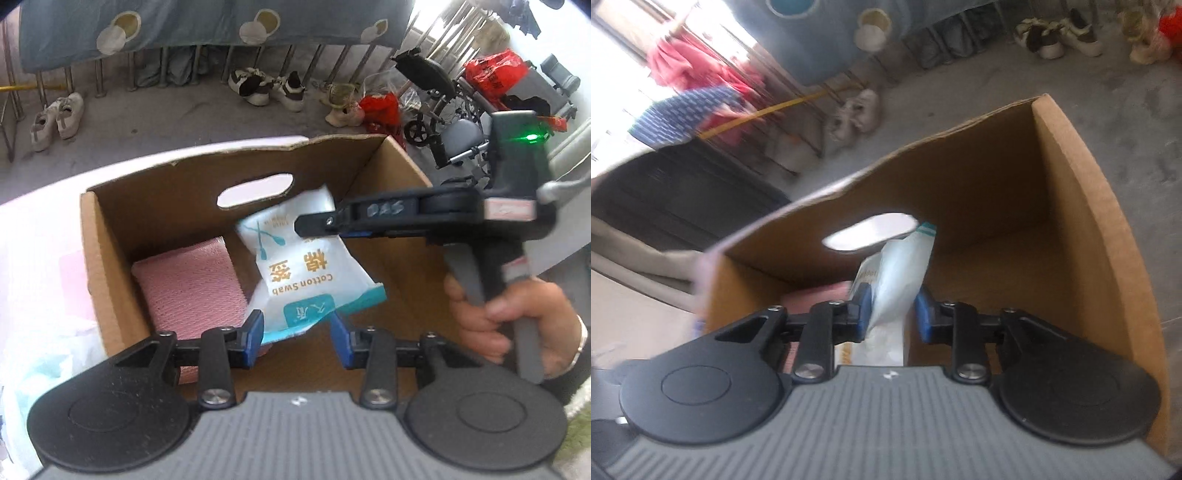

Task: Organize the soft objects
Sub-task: 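Lower the white cotton-swab bag into the box beside the pink pad and open, then move the right gripper back to the table and close on the blue-white bandage box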

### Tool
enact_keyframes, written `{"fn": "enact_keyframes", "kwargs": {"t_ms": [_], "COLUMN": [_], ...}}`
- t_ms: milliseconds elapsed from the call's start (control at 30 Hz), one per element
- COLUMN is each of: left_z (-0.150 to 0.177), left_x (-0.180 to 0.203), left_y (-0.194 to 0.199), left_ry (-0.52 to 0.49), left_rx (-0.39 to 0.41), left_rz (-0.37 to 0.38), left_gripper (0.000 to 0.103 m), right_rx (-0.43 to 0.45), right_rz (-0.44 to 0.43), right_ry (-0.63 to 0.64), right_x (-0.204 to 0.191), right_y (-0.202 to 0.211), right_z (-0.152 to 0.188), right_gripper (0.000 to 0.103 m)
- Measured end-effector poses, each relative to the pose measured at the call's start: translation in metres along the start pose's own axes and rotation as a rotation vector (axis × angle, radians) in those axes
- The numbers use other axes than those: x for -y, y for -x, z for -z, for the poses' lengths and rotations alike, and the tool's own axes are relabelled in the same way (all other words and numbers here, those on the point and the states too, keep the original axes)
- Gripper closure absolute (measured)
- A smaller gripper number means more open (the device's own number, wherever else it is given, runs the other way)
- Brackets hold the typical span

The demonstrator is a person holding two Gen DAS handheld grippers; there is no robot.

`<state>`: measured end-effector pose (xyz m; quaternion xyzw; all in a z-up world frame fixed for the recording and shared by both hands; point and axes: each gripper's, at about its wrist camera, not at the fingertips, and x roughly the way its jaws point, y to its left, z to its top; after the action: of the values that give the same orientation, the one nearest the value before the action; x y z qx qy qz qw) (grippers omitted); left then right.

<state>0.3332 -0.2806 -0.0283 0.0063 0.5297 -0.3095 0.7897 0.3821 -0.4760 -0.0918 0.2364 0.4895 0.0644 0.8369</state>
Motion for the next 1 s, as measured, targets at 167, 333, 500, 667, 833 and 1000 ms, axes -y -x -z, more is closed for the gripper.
{"fn": "enact_keyframes", "kwargs": {"t_ms": [167,333,500,667,833,1000], "left_z": [-0.001,0.007,0.02,0.031,0.047,0.07], "left_x": [-0.002,-0.007,-0.02,-0.05,-0.089,-0.121], "left_y": [0.024,0.054,0.084,0.111,0.13,0.149], "left_ry": [0.0,0.013,0.018,0.049,0.108,0.173], "left_rx": [0.052,0.103,0.144,0.18,0.193,0.213], "left_rz": [0.015,0.031,0.021,-0.03,-0.084,-0.105], "left_gripper": [0.061,0.059,0.055,0.05,0.05,0.049], "right_rx": [0.089,0.139,0.089,0.051,-0.051,-0.042], "right_rz": [0.067,0.056,0.072,0.016,0.046,0.046], "right_ry": [0.061,0.033,0.007,0.046,0.154,0.203], "right_x": [-0.016,-0.011,-0.008,-0.02,-0.036,-0.052], "right_y": [0.016,0.044,0.037,0.012,-0.028,-0.028], "right_z": [0.0,0.004,0.015,0.023,0.035,0.039], "right_gripper": [0.064,0.064,0.064,0.081,0.086,0.085]}}
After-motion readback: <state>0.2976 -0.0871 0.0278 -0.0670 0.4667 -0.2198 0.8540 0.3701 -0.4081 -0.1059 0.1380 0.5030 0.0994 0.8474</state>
